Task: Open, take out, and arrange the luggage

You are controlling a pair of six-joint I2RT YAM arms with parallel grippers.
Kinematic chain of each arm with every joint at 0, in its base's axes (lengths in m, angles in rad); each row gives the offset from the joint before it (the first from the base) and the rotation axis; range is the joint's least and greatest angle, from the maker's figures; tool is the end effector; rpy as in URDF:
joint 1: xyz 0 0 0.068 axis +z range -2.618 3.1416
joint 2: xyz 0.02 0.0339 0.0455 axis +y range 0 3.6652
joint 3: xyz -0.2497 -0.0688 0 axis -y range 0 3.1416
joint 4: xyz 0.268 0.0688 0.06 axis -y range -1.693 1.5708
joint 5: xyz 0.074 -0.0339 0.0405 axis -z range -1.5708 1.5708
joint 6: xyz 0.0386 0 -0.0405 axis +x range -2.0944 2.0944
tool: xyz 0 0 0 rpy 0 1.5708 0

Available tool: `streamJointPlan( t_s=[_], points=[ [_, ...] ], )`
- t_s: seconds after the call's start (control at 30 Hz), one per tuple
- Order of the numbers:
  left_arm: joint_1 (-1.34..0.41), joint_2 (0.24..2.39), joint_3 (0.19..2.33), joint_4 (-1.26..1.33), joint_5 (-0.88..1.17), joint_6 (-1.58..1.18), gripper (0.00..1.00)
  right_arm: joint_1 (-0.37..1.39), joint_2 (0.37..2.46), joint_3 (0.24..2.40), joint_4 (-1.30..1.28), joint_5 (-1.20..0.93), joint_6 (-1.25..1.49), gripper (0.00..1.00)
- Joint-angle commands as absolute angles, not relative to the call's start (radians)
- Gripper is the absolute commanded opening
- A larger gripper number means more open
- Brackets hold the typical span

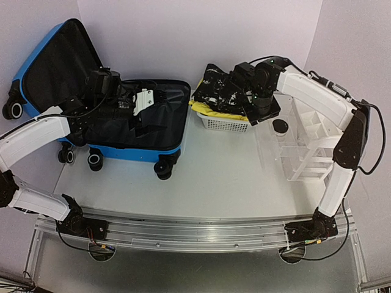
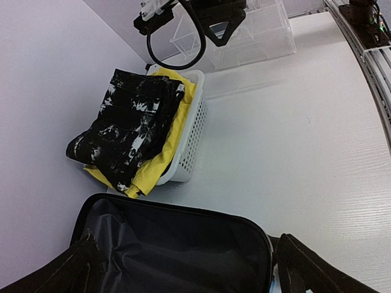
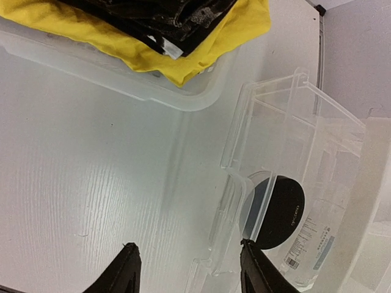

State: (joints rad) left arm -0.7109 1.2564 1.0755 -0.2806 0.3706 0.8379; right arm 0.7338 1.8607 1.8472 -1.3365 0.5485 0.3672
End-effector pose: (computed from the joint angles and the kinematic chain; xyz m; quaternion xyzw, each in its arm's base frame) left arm 0.2301 -0.2166 0.3128 0.6536 0.5294 -0.1235 0.5265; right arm 0.2983 0.2419 0.3048 -0.1451 0.9462 -0.1739 0.2312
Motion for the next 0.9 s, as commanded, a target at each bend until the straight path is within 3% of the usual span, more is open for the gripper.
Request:
streamJointPlan(
  t_s=[0.0, 0.1, 0.87],
  points=[
    [-0.712, 1.227, 1.067, -0.245, 0.366, 0.839, 1.0, 0.742, 1.877, 1.799, -1.484, 0.653, 0.421, 0.35],
    [-0.712, 1.226, 1.066, -0.247, 0.362, 0.839, 1.0, 0.741, 1.873, 1.775, -1.49, 0.689, 0.417, 0.26],
    [-0.712, 1.218, 1.059, -0.248, 0.361, 0.836, 1.0, 0.734, 1.862, 1.669, -1.658, 0.866, 0.419, 0.15]
  ],
)
